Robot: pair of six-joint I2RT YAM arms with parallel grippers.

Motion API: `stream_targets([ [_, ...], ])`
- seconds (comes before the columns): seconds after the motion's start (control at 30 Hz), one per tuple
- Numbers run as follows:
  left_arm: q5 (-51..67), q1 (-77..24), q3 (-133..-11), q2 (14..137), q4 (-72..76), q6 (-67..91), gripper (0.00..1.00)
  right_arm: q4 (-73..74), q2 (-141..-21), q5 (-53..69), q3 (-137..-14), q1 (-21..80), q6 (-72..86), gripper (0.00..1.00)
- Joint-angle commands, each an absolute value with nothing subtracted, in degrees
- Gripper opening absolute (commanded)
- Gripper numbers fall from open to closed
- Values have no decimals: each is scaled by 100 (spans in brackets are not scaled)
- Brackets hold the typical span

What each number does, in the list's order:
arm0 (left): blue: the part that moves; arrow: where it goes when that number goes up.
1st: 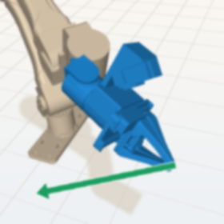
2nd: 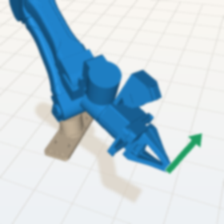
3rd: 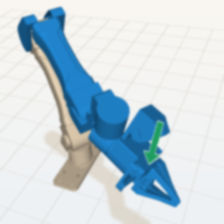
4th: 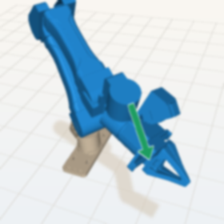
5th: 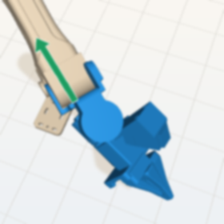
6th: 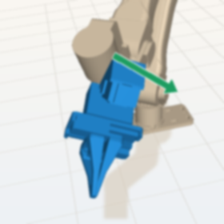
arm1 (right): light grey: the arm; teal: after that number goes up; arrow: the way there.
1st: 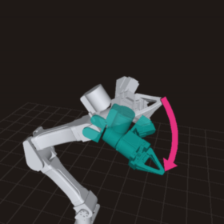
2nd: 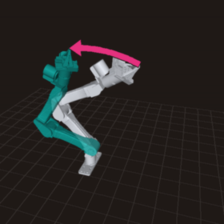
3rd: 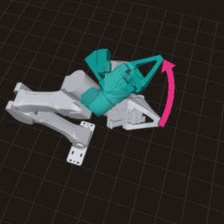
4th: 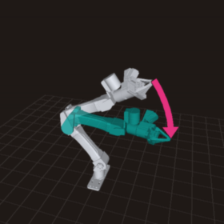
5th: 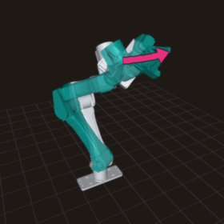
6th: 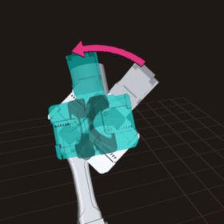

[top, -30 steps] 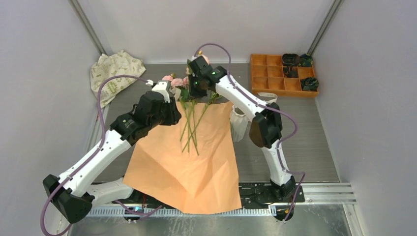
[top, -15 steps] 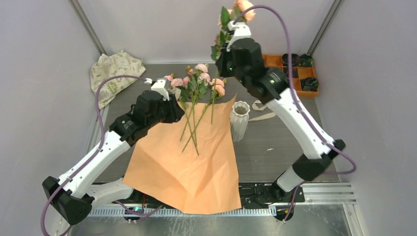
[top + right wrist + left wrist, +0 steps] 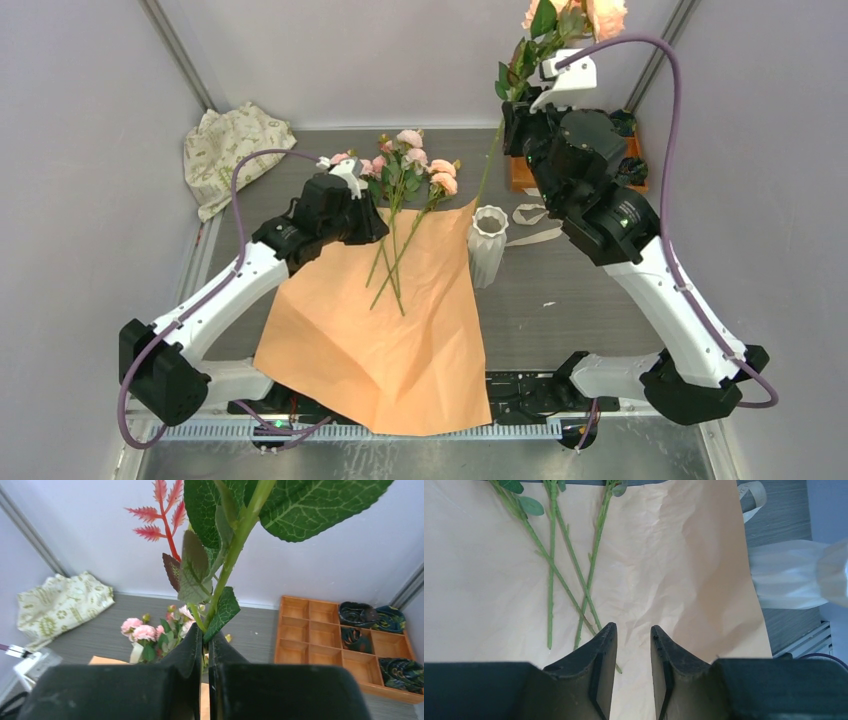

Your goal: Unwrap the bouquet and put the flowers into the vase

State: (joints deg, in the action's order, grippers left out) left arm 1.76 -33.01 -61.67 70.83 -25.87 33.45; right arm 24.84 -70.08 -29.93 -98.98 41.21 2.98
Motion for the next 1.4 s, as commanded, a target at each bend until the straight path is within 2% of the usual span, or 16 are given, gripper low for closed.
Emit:
stream_targets([
  [0.0,463,-3218,-6290,7108,-2159,3519,32,1872,-6963,-3257,-9607,4155,-138,1],
  [0.33,585,-3090,-6278,7191,-2058,3639,31,1944,-6715,-3452,-9021,4156,-95,1],
  [0.8,1409,-2547,-6128,7758,-1533,4083,26,1693,-5753,-2778,-6771,4152,967,3],
  [0.9,1518,-2437,-6094,7878,-1477,4129,26,1586,-5623,-2751,-6461,4153,1008,15],
  [1.03,1615,-2265,-6128,8074,-1455,4150,26,1597,-5461,-2820,-6226,4151,1109,25],
  [1.2,1752,-2054,-6260,8348,-1387,4222,25,1663,-5231,-2986,-6078,4163,1172,47],
  [1.37,1794,-1846,-6448,8608,-1418,4192,24,1734,-4985,-3197,-6076,4163,1188,61],
])
